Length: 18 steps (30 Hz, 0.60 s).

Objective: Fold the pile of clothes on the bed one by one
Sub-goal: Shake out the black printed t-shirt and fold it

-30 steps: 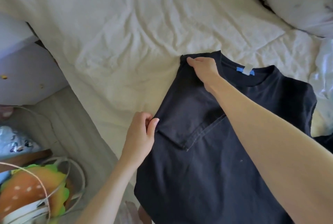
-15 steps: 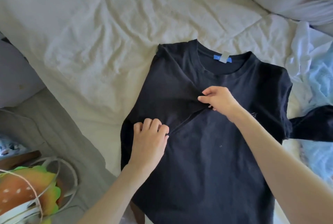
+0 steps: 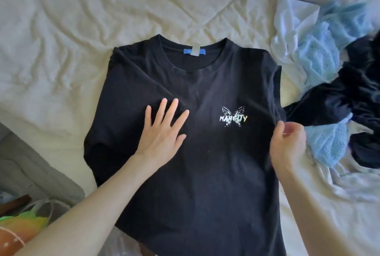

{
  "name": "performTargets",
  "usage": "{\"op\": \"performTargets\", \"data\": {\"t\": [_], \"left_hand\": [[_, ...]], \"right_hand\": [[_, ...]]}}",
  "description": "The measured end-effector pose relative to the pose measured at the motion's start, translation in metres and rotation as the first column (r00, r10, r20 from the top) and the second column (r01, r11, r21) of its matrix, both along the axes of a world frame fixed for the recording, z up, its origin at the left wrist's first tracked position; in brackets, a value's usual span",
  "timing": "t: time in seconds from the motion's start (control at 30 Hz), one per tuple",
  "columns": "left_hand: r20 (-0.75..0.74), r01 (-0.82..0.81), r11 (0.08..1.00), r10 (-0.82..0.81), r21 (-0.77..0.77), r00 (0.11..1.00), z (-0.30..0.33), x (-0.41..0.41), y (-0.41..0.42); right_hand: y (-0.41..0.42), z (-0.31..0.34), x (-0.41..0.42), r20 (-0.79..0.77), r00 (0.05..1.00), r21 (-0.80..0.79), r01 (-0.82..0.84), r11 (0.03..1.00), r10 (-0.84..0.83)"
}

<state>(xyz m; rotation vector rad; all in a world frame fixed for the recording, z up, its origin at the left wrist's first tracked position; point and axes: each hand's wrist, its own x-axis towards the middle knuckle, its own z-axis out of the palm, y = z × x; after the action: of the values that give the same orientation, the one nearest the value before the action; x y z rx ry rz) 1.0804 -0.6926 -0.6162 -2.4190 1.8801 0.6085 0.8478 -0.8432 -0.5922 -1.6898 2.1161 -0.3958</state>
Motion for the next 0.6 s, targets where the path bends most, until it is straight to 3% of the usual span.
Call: {"op": "performTargets", "data": {"t": [0.07, 0.1, 0.13, 0.2, 0.27, 0.37, 0.43, 0.5, 0.6], "left_hand": [[0.048, 0.013, 0.994, -0.018, 0.104, 0.999, -0.015, -0.008, -0.01], [0.067, 0.005, 0.99, -0.015, 0.14, 0.998, -0.022, -0.01, -0.012], [0.083, -0.001, 0.985, -0.014, 0.173, 0.996, -0.026, -0.012, -0.014], [0.108, 0.0, 0.973, -0.026, 0.231, 0.994, -0.032, -0.012, -0.017], [0.117, 0.0, 0.961, -0.033, 0.275, 0.993, -0.033, -0.01, -0.019], [0.118, -0.012, 0.939, -0.03, 0.344, 0.993, -0.03, -0.01, -0.024], [0.13, -0.016, 0.926, -0.036, 0.378, 0.991, -0.028, -0.011, -0.027], [0.129, -0.02, 0.914, -0.036, 0.406, 0.991, -0.026, -0.012, -0.029], [0.118, -0.033, 0.901, -0.02, 0.432, 0.993, -0.025, -0.011, -0.03]], "right_hand": [[-0.009, -0.007, -0.022, 0.107, 0.958, 0.259, 0.232, 0.938, -0.266], [-0.014, -0.01, -0.025, 0.18, 0.905, 0.452, 0.271, 0.85, -0.385], [-0.02, -0.011, -0.025, 0.231, 0.853, 0.621, 0.241, 0.746, -0.468], [-0.032, -0.012, -0.02, 0.33, 0.733, 0.792, 0.128, 0.597, -0.595], [-0.043, -0.01, -0.014, 0.408, 0.602, 0.841, 0.046, 0.54, -0.687], [-0.051, -0.004, -0.012, 0.428, 0.606, 0.86, -0.044, 0.508, -0.671], [-0.052, -0.003, -0.014, 0.466, 0.567, 0.821, 0.008, 0.57, -0.68], [-0.055, -0.001, -0.016, 0.558, 0.419, 0.741, 0.137, 0.658, -0.716], [-0.06, 0.009, -0.02, 0.663, 0.185, 0.701, 0.187, 0.688, -0.725]]}}
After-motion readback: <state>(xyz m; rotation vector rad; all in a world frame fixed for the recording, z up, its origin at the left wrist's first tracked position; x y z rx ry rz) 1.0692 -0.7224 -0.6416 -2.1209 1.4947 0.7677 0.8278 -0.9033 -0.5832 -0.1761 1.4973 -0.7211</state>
